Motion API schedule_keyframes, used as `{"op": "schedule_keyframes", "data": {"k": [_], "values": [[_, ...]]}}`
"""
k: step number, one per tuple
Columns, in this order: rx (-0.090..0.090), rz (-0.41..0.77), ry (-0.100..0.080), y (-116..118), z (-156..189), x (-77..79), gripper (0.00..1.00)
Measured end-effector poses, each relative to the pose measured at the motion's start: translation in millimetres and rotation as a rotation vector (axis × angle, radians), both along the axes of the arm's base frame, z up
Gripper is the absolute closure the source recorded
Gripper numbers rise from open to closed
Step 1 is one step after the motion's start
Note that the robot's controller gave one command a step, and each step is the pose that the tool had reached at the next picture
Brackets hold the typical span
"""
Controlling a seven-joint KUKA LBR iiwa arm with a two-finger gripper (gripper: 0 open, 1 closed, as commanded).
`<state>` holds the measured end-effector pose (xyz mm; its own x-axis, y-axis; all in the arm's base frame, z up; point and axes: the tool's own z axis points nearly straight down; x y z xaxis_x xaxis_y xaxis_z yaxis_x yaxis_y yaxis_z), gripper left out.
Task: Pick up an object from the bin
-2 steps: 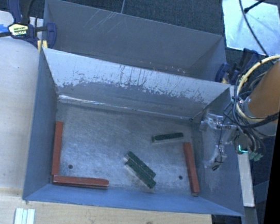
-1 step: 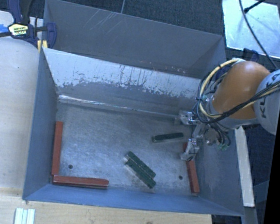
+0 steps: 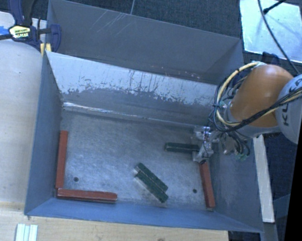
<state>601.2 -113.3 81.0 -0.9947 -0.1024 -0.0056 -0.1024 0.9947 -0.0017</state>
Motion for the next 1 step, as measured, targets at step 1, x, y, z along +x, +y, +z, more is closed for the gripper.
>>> {"op": "schedule_keyframes", "data": {"k": [1], "values": [[-0.001,0.021,-0.009,13.4,168.3,25.2,1.0]]}}
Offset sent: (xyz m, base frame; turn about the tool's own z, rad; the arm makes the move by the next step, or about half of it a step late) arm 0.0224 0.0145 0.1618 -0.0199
